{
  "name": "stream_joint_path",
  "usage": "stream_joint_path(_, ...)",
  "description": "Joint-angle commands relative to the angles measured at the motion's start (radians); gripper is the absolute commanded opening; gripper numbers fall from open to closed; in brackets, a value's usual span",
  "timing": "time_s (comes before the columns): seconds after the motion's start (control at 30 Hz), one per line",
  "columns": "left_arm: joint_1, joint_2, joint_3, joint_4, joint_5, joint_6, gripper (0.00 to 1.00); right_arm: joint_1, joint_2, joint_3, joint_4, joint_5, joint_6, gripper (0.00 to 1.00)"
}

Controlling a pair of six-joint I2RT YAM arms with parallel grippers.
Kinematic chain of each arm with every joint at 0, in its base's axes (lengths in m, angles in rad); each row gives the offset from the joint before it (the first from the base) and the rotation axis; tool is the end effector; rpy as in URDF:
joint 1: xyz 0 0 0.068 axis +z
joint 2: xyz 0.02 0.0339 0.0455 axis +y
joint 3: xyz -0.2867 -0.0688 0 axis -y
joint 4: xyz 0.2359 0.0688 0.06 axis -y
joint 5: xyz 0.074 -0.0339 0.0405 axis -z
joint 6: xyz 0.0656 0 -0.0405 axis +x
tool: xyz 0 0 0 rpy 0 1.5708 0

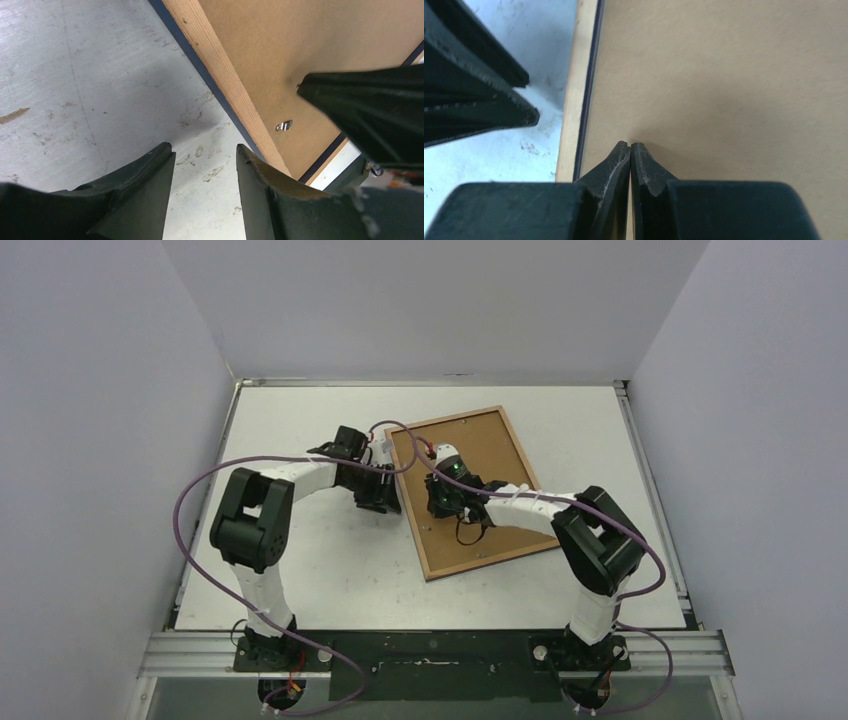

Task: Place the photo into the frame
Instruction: Install the photo frame at the center of the board.

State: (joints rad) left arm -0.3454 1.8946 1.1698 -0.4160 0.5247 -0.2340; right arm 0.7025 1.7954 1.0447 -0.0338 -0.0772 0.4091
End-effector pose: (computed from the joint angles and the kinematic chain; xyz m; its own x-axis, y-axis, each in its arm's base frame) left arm 0.3484 -0.1603 0.1550 -0.9455 0.1269 -0.2999 0.2779 0.7947 -0.5396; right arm 0.2989 0.2597 0.1775 -0.7675 -0.1301 -0.6277 -0.4148 0.8474 0.3315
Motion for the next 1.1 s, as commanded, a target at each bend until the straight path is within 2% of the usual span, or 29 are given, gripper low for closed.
stream_joint_path(0.0,-0.004,-0.045,-0.021,0.068,-0.033,-0.08,0.47,0.03,-0.015,-0.022,0.069,0.046,0.014,0.05)
stream_joint_path(0.3,-0.063,-0.041,-0.032,0.046,-0.109,-0.095,0.46,0.074,-0.033,-0.053,0.003,0.074,0.037,0.05)
stream_joint_path(1.07,-0.076,0.025,0.009,0.034,-0.099,-0.102,0.44,0.132,-0.096,-0.112,-0.019,0.074,0.066,0.05)
